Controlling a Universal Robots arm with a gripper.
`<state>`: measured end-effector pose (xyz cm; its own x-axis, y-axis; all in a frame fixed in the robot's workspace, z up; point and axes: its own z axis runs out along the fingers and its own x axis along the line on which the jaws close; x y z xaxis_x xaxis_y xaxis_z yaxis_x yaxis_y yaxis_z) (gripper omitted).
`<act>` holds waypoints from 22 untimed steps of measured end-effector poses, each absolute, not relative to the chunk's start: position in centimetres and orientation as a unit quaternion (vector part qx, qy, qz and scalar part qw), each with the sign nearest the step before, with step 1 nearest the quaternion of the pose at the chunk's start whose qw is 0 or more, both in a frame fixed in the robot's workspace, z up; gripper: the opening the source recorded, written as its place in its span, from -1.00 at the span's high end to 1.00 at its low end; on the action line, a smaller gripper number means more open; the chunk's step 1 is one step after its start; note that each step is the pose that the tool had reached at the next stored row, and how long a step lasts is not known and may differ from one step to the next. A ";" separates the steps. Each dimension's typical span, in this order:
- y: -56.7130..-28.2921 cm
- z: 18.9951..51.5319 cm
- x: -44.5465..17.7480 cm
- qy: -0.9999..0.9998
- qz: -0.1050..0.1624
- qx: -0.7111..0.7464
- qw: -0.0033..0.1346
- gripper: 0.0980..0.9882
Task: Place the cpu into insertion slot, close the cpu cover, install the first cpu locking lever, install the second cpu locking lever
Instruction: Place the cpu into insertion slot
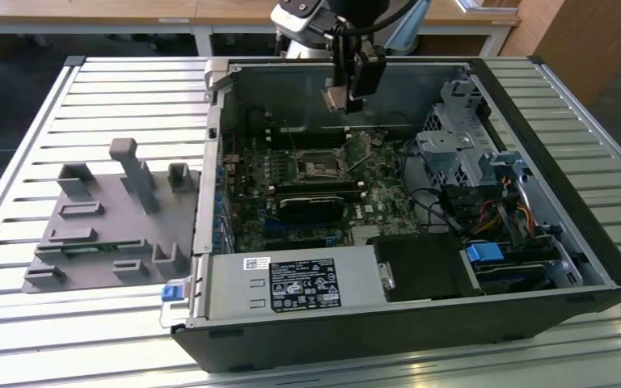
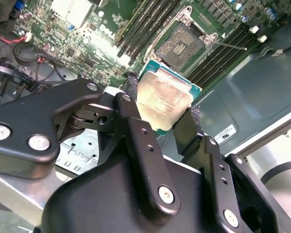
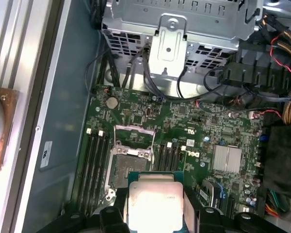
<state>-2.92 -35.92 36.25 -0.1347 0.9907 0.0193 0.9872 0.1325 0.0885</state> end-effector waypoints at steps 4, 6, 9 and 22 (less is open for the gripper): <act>-35.9 36.2 -2.9 0.739 0.039 0.672 0.023 0.01; -35.9 36.2 -2.9 0.733 0.039 0.678 0.023 0.01; -35.8 36.1 -3.0 0.726 0.039 0.686 0.023 0.01; -35.0 34.9 -3.4 0.721 0.033 0.692 0.019 0.01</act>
<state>-3.43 -35.05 34.92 -0.0420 0.9989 0.0193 0.9965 0.0405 0.0738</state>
